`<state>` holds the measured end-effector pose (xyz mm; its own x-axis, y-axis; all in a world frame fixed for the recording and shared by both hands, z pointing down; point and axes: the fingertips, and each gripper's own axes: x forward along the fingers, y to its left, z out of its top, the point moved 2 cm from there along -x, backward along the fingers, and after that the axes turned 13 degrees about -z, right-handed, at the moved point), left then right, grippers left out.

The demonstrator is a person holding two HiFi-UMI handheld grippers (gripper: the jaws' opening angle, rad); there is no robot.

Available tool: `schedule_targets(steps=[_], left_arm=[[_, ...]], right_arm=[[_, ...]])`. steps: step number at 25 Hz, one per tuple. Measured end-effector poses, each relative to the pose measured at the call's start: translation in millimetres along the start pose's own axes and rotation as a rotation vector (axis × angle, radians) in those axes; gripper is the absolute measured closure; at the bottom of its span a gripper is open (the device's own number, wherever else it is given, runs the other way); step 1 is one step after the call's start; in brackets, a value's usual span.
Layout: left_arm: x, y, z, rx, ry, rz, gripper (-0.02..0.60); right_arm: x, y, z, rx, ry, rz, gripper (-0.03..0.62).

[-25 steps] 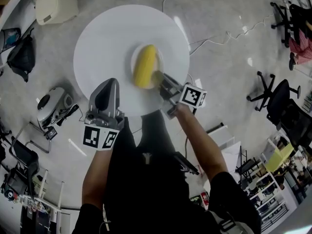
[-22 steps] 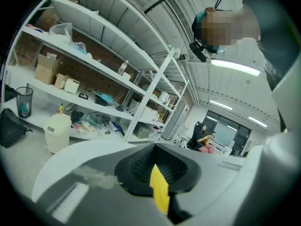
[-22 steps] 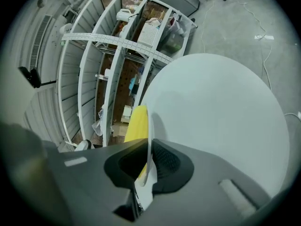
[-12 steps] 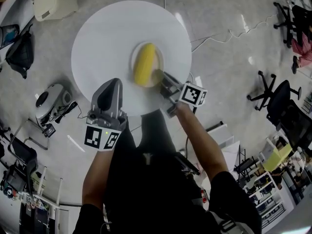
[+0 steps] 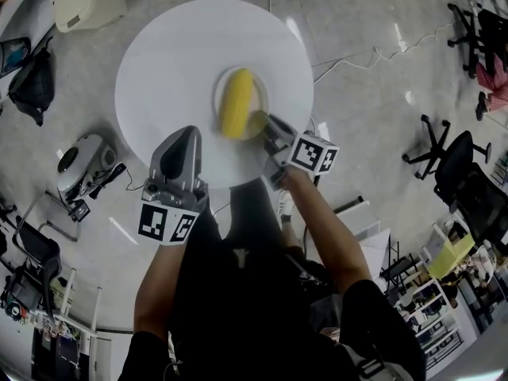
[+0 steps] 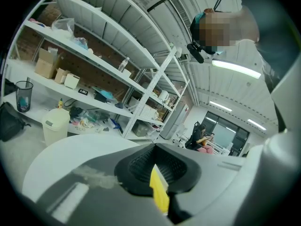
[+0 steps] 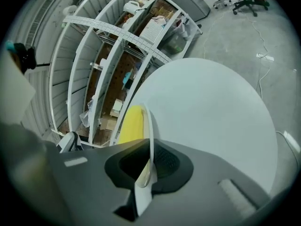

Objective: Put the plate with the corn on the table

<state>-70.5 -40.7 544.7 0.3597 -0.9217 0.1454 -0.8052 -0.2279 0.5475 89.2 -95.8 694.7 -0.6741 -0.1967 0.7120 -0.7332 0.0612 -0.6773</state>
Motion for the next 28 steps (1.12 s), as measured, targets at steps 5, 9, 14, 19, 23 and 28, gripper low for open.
schedule_targets(steps=[5,9,14,19,23,28], left_arm=[[-0.7,1.9,-0.3,-0.002,0.002,-0.003,0.575],[-3.8,3.6,1.5,-0.003,-0.003,-0.003,0.575],[-9.1,4.4,-0.1,-0.006,0.0,-0.006,0.575],[-9.4,4.5,0.2,-0.007,-0.001,-0.013,0.575],[-10.9,4.3,-0.7,-0.009,-0.002,-0.015,0.575],[-12.4,3.7,-4.4,-0.013,-0.005,-0.016,0.575]], right_arm=[[1.5,-1.4,-0.2,-0.027,-0.007,-0.051,0.562],[1.8,-2.2,-2.6,-0.067,-0.02,-0.105,0.551],[0.4,-2.8,-8.1,-0.118,-0.048,-0.162,0.539],[-0.8,-2.0,-8.6,-0.143,-0.068,-0.189,0.534],[-1.7,-3.0,-8.9,-0.159,-0.071,-0.215,0.528],[0.0,-5.6,-2.9,-0.183,-0.074,-0.241,0.519]])
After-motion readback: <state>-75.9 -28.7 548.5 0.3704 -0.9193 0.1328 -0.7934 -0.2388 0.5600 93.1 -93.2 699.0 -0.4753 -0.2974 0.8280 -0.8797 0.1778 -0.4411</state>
